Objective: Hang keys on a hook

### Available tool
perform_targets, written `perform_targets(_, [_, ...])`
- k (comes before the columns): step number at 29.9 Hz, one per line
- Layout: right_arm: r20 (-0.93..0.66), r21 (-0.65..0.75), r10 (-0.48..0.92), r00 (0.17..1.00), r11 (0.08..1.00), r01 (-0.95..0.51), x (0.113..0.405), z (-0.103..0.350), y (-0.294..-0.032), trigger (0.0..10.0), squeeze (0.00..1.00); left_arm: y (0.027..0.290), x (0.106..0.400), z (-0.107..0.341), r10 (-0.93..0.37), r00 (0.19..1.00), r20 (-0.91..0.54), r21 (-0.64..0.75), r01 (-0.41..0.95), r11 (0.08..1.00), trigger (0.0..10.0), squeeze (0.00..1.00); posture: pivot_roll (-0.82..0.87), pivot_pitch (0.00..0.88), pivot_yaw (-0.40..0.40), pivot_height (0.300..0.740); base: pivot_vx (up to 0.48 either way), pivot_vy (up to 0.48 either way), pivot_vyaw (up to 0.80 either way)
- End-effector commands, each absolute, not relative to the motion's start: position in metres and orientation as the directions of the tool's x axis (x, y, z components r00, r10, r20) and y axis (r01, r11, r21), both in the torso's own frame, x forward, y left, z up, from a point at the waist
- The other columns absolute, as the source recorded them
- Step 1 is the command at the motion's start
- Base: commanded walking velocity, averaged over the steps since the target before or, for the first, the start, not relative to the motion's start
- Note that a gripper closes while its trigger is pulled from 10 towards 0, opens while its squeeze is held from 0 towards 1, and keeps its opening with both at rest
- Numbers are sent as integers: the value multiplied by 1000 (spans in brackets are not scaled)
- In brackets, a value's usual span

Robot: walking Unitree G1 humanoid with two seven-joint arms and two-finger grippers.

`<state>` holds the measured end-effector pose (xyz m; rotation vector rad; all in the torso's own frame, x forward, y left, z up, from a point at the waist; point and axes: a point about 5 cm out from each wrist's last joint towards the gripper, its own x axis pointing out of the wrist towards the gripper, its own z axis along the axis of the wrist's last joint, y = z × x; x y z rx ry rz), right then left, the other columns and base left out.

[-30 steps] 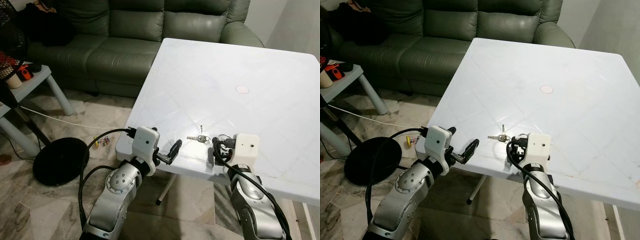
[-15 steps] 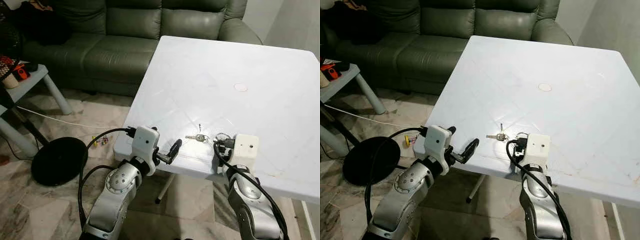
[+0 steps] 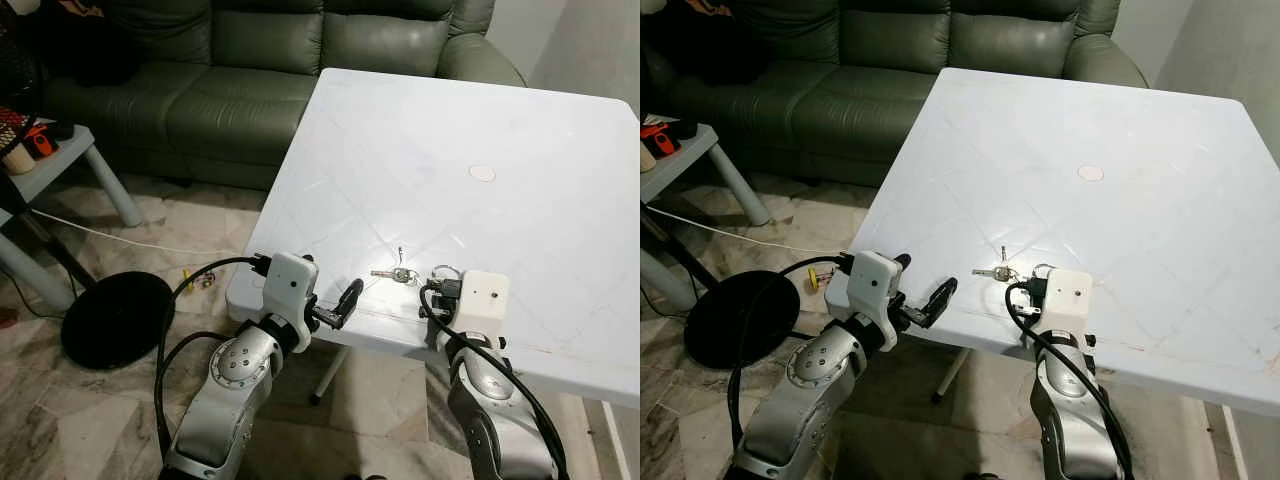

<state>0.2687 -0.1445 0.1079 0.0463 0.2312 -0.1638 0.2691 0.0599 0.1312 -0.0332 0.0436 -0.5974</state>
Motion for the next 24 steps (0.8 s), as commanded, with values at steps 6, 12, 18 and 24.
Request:
perform_targets(6, [-233,34,-185,955,980,198,269,109,-139,0,0,61,266,134,-556,831,-27,-50,554,831,10000,0,14,127,-33,740,0,0,0])
perform_targets(12, [-251,23,-215,944,973,228,270,106,-139,4157,0,62,267,135,-554,832,-28,-49,553,832,10000,0,17,127,-32,740,0,0,0])
perform_targets(18, [-270,100,-211,940,964,245,270,102,-141,10000,1000,62,267,135,-556,831,-27,-47,555,831,10000,0,17,127,-32,740,0,0,0])
perform_targets(24, [-275,33,-248,929,963,267,274,102,-146,10000,1000,61,268,136,-556,831,-24,-48,555,830,10000,0,20,115,-34,740,0,0,0])
